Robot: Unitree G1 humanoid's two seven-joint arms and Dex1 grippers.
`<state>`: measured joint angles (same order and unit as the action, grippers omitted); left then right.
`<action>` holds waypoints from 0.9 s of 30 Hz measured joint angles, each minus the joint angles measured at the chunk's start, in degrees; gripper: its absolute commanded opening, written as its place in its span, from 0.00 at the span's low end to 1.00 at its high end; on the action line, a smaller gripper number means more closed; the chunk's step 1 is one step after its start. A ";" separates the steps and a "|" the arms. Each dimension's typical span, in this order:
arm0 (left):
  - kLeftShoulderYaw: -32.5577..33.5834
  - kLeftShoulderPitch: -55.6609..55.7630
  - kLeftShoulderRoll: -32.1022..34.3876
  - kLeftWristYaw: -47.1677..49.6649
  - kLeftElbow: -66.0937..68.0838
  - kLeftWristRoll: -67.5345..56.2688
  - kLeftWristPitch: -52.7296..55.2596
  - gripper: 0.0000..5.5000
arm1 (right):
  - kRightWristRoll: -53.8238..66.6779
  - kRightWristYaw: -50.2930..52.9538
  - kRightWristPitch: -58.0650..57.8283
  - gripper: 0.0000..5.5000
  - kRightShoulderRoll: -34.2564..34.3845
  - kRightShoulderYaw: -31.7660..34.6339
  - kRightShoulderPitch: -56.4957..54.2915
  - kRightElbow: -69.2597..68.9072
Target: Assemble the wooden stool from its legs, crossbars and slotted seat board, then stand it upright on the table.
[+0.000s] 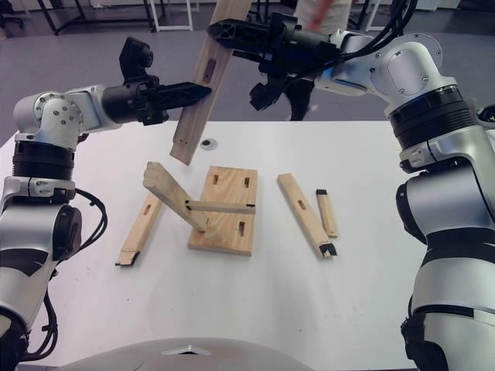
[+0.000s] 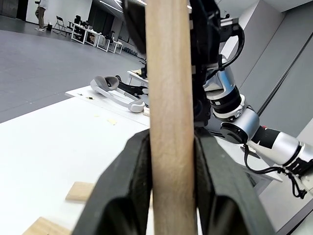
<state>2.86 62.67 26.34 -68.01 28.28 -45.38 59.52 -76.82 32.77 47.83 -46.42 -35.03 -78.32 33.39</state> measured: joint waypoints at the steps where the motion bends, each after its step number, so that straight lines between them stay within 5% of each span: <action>1: 0.85 0.76 -0.38 0.45 1.01 -0.05 0.19 0.18 | -0.08 0.04 0.00 0.48 -0.11 -0.19 0.00 -0.02; 7: 3.50 2.66 -0.77 1.19 4.95 0.78 -0.41 0.18 | 0.82 1.34 0.26 0.65 -3.29 0.82 0.43 -0.72; 10: 4.52 2.75 -0.53 0.60 6.36 1.23 -3.19 0.18 | 8.43 -0.83 2.73 0.66 -5.98 4.25 3.18 0.46; 15: 3.97 2.37 -0.05 -1.40 7.08 2.82 -6.83 0.18 | 43.21 -25.77 -2.70 0.66 -1.85 12.49 10.62 5.37; 19: 2.99 2.25 -0.44 -1.50 7.08 3.31 -7.88 0.18 | 70.29 -44.51 -20.90 0.66 4.29 18.35 12.89 1.30; 27: -0.46 2.13 -1.72 -6.64 7.72 5.40 -14.09 0.18 | 127.87 -76.49 -78.01 0.66 11.38 35.61 21.52 -0.90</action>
<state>2.40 64.80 24.62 -74.65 36.00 -39.99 45.44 51.05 -43.71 -30.19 -35.03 0.58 -56.80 32.49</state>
